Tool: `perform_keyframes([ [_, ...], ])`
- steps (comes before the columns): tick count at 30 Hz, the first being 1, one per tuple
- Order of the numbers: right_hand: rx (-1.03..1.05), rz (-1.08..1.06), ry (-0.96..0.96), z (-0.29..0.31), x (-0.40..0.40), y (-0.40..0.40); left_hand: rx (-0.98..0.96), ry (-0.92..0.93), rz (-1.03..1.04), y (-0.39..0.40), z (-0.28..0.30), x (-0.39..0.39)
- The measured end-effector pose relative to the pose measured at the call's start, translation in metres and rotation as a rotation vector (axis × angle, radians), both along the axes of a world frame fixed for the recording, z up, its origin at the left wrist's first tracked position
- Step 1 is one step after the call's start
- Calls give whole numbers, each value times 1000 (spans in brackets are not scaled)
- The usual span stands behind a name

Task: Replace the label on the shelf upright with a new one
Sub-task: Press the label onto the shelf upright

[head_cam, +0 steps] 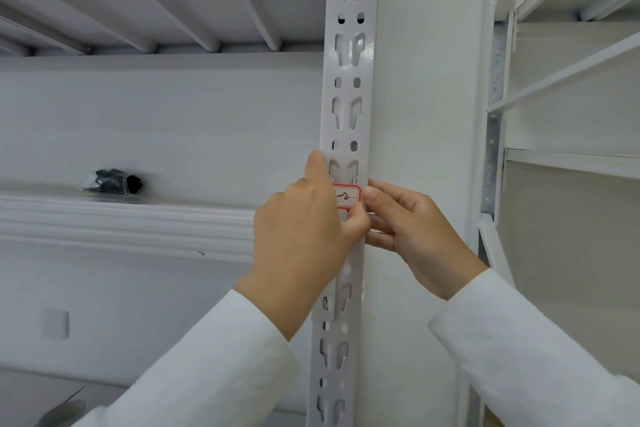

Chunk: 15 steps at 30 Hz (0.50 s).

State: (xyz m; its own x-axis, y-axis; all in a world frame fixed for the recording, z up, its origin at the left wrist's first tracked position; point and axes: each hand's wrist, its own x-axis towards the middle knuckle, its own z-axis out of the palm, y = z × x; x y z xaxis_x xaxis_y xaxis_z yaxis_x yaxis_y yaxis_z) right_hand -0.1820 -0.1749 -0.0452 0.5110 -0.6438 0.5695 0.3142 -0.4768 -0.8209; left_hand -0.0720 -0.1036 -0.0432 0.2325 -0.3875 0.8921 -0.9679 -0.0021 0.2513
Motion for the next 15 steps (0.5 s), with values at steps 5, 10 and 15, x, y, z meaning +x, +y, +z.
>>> perform_keyframes([
  [5,1,-29,4,0,2,3,-17,-1,42,-3,-3,-5],
  [10,6,-37,3,1,1,5,-45,-73,28,-3,-8,-1],
  [15,26,-47,11,2,1,6,-26,-88,40,-2,-6,1],
])
